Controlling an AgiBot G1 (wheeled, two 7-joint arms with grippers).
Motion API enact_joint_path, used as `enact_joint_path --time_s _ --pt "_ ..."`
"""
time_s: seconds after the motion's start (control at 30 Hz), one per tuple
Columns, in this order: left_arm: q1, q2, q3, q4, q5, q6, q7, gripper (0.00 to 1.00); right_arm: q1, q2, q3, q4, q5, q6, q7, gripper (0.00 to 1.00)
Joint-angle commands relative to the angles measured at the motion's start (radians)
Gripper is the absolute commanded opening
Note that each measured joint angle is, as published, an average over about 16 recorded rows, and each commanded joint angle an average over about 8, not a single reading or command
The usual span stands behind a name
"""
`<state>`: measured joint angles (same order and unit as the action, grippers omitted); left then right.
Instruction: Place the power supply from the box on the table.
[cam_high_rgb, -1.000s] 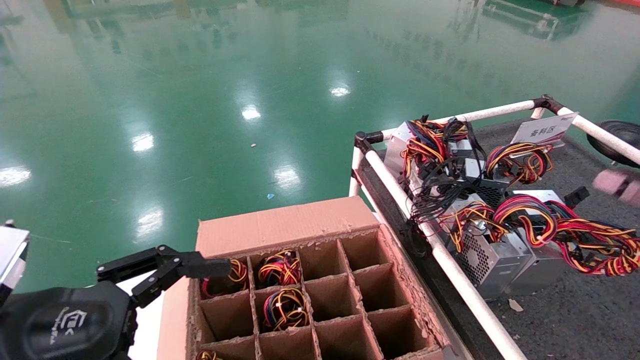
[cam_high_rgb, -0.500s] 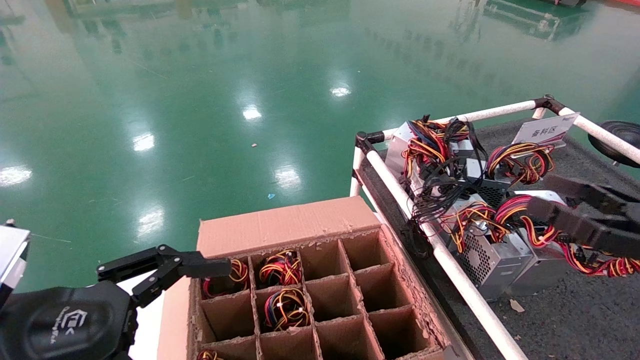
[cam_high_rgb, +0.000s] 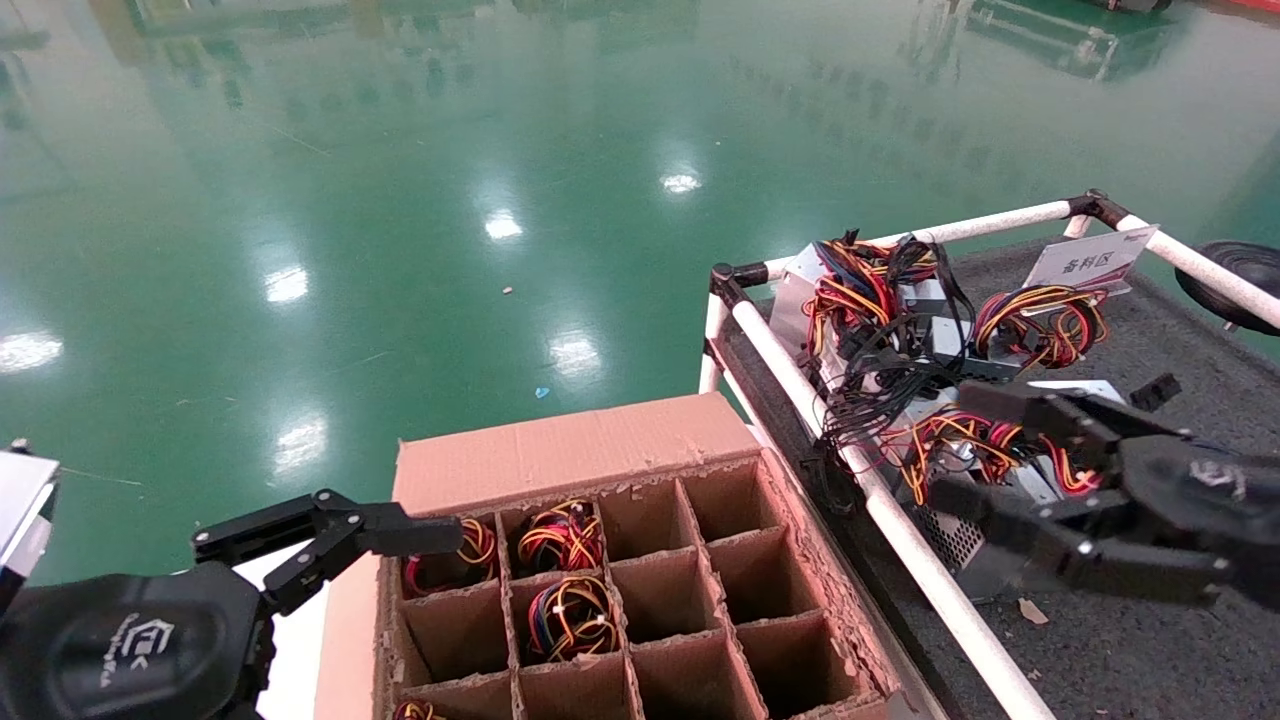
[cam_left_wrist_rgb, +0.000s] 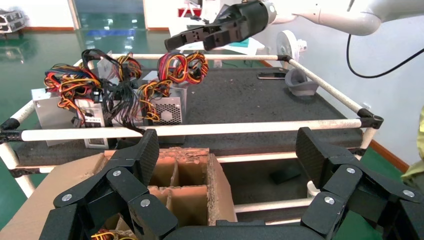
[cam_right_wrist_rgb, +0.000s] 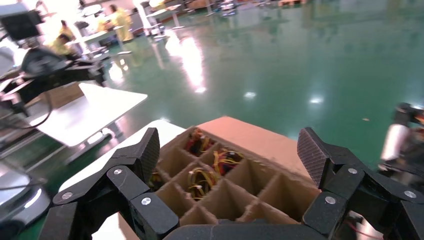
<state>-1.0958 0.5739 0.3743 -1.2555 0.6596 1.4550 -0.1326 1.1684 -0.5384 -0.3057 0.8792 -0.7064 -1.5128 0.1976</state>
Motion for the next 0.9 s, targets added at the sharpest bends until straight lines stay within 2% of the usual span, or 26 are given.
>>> enact_joint_path --time_s 0.03,0.67,0.9 --pt "0.000 0.000 0.000 0.000 0.000 0.000 0.000 1.00 -0.008 -0.006 0.002 0.034 -0.002 0.001 -0.001 1.00" --pt "0.000 0.000 0.000 0.000 0.000 0.000 0.000 1.00 -0.081 -0.063 0.023 0.350 -0.021 0.015 -0.009 1.00" --pt "0.000 0.000 0.000 0.000 0.000 0.000 0.000 1.00 -0.099 -0.076 0.027 0.428 -0.025 0.017 -0.011 1.00"
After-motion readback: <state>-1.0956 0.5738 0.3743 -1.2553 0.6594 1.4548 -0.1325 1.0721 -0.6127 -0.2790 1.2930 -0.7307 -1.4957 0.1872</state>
